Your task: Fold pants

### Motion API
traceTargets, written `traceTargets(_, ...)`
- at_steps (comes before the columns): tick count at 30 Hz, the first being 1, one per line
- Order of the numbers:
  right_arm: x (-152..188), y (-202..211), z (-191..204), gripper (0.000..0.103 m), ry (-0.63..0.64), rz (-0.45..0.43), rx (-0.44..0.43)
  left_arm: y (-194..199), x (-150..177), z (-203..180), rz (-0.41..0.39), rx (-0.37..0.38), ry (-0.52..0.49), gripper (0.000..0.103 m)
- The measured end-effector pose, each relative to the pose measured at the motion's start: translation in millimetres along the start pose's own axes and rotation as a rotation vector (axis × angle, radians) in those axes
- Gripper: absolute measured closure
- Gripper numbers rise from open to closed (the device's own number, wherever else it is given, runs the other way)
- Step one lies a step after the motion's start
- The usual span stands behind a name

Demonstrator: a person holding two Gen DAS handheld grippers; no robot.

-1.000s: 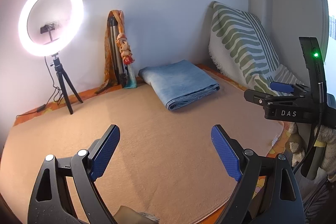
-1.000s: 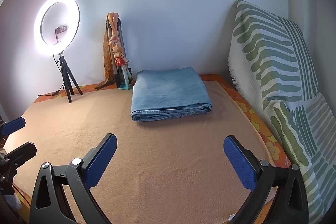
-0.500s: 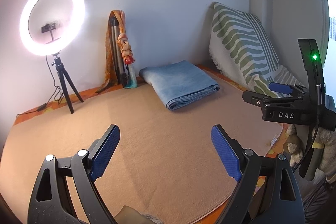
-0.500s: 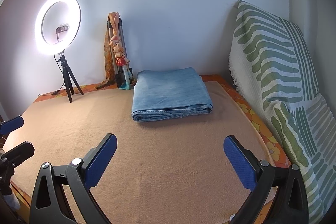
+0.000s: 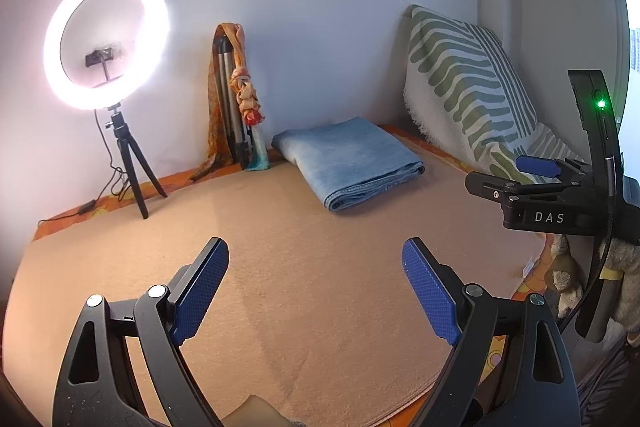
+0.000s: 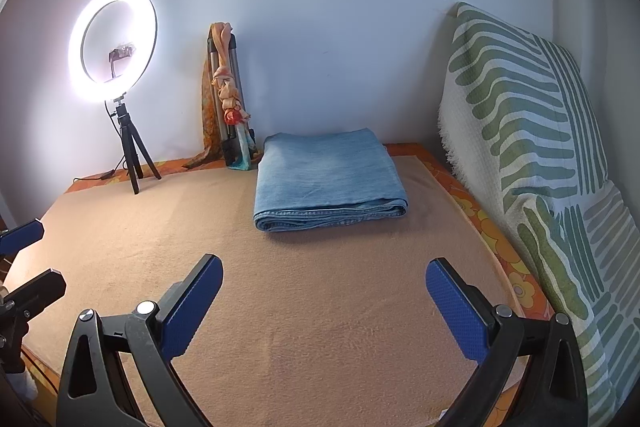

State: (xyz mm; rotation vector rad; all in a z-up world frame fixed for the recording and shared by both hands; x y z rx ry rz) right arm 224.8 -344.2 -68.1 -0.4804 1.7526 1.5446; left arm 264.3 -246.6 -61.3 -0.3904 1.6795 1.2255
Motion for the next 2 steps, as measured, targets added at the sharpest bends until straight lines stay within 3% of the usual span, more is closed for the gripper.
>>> traceTargets(2, -0.3, -0.9, 1.8, 0.0, 0.002, 0.001, -0.002, -0.2, 0.4, 2.3, 0.005, 0.001, 0.006, 0.014)
Point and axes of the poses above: each gripper's, at about its wrist camera, not at the fingertips, and y roughly against the way its jaws point, z to its left, x to its underside, the point moved 8 cm from there along -y, roughly the way its jaws point, and after that the axes turned 2 degrees about y, right-handed, at the moved point
